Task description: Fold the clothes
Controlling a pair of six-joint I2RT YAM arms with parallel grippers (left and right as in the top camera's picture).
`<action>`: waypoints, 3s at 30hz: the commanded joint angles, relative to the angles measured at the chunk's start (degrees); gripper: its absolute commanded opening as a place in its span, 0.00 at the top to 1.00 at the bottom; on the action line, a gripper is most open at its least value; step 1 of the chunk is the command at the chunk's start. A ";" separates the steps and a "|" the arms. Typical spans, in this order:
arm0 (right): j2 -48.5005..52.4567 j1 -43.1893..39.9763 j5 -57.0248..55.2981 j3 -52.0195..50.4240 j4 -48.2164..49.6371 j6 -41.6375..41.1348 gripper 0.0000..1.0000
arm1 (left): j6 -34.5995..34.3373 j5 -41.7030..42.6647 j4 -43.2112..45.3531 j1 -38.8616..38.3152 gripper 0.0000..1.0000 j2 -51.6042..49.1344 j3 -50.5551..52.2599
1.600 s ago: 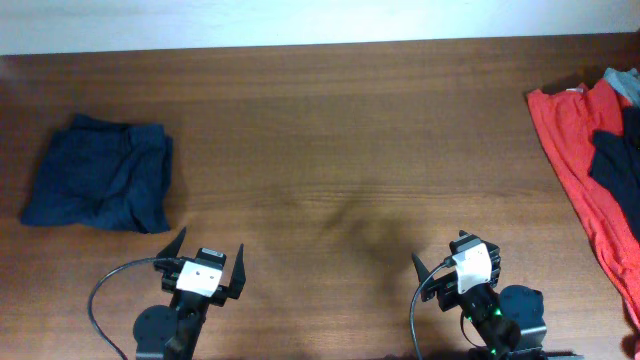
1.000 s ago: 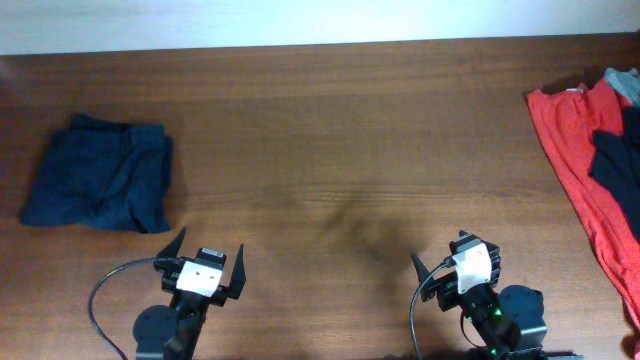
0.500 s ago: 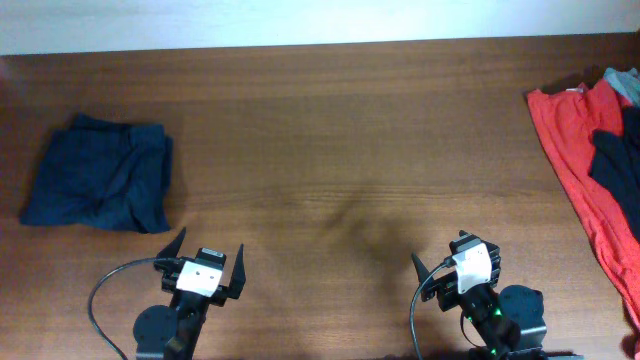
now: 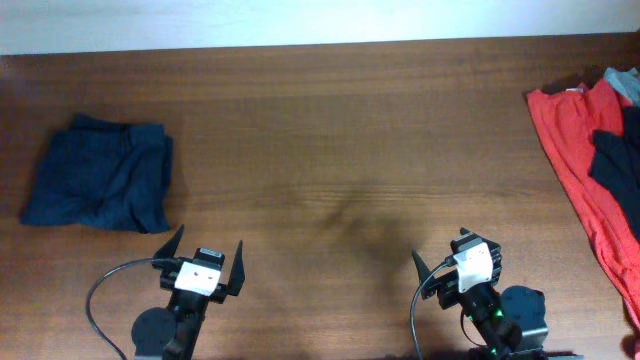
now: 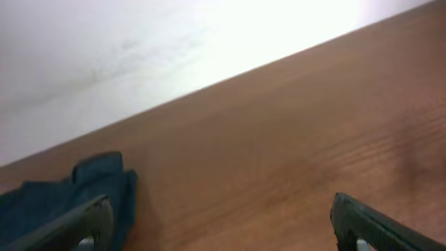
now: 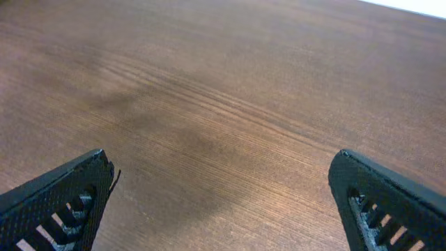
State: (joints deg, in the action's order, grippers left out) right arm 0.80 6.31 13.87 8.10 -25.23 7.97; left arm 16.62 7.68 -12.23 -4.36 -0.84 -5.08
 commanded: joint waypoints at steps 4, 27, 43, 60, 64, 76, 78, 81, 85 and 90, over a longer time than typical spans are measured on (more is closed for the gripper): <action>-0.59 -0.28 8.15 -0.33 1.11 0.13 0.01 | -0.76 14.73 0.59 0.24 0.01 0.48 0.33; 8.55 -0.31 18.32 18.12 2.16 -10.62 0.01 | -15.37 25.53 2.40 0.31 0.01 -16.00 -21.33; 40.83 -0.42 36.85 46.69 -17.42 -10.73 0.01 | -13.62 31.61 -28.41 0.31 0.01 -58.99 -63.82; 61.24 -6.08 -7.61 66.97 -34.47 -34.42 0.01 | -14.47 17.49 -40.33 0.26 0.01 -63.10 -64.26; 64.04 -12.28 -11.56 68.19 -35.32 -36.85 0.01 | -17.03 14.84 -39.30 0.33 0.01 -62.95 -64.26; 76.50 -47.17 -13.27 68.43 -42.53 -40.17 0.01 | -22.18 7.48 -40.15 0.31 0.01 -63.36 -64.26; 79.19 -52.19 -13.73 68.81 -42.53 -40.19 0.01 | -22.18 7.50 -40.15 0.31 0.01 -63.82 -64.26; 82.97 -59.12 -14.08 70.60 -42.56 -40.17 0.01 | -22.18 7.50 -40.44 0.31 0.01 -64.54 -64.26; 85.88 -65.85 -18.62 72.63 -42.66 -40.30 0.02 | -22.21 7.50 -41.00 0.31 0.01 -65.29 -64.26; 88.85 -73.61 -19.34 72.87 -42.69 -43.04 0.02 | -22.18 7.50 -41.24 0.31 0.01 -65.59 -64.26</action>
State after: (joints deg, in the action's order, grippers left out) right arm 87.92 -63.68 -2.96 79.64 -67.70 -32.64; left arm -4.82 15.94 -53.39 -4.32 -66.17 -68.20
